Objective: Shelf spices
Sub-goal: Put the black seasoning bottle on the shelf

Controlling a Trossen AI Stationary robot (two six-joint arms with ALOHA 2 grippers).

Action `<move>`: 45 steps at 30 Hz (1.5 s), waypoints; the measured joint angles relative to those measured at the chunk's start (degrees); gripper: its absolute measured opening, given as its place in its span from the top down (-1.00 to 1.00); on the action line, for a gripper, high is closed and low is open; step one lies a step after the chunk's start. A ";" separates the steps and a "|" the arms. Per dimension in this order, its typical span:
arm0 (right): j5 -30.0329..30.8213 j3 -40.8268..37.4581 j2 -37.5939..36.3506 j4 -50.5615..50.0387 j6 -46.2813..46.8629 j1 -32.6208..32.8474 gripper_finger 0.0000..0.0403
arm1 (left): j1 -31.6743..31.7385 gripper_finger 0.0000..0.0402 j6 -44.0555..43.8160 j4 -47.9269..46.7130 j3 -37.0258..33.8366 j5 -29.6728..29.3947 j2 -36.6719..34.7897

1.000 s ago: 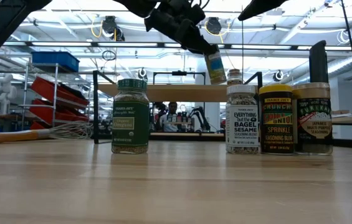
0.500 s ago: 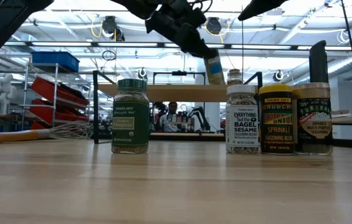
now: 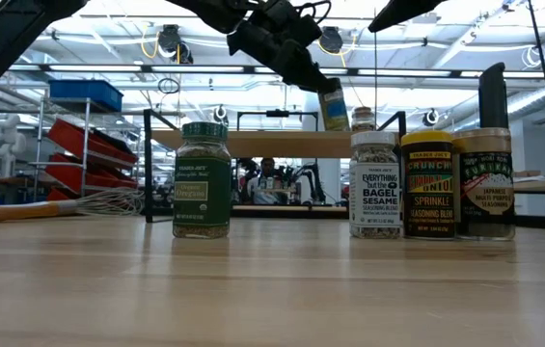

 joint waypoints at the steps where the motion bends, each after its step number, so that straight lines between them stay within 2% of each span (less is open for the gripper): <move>1: -0.02 -0.02 0.02 0.00 0.00 0.00 -0.17 | 0.00 -0.26 0.00 -0.20 0.00 0.00 0.04; 6: 0.00 0.00 0.02 0.00 0.11 0.00 -0.17 | 0.00 -0.34 0.02 -0.14 0.00 -0.02 0.24; 23: 0.00 0.00 0.02 -1.34 1.46 0.00 -0.17 | 0.00 -0.35 0.46 1.69 0.00 -0.39 -0.07; 32: 0.00 0.00 0.02 -3.06 3.39 0.00 -0.17 | -0.13 -0.35 -0.07 0.91 0.00 -4.52 -3.90; 35: 0.00 0.00 0.02 -3.04 3.60 0.00 -0.17 | -0.58 -0.35 -1.78 -1.87 0.02 -7.56 -5.74; 41: -0.02 0.00 0.02 -3.14 3.80 0.00 -0.17 | -2.59 -0.34 -5.10 -15.99 -0.11 -9.49 -7.02; 45: -0.02 0.00 0.02 -3.10 3.82 0.00 -0.17 | -4.07 -0.34 -7.25 -17.70 -3.09 -11.79 -6.91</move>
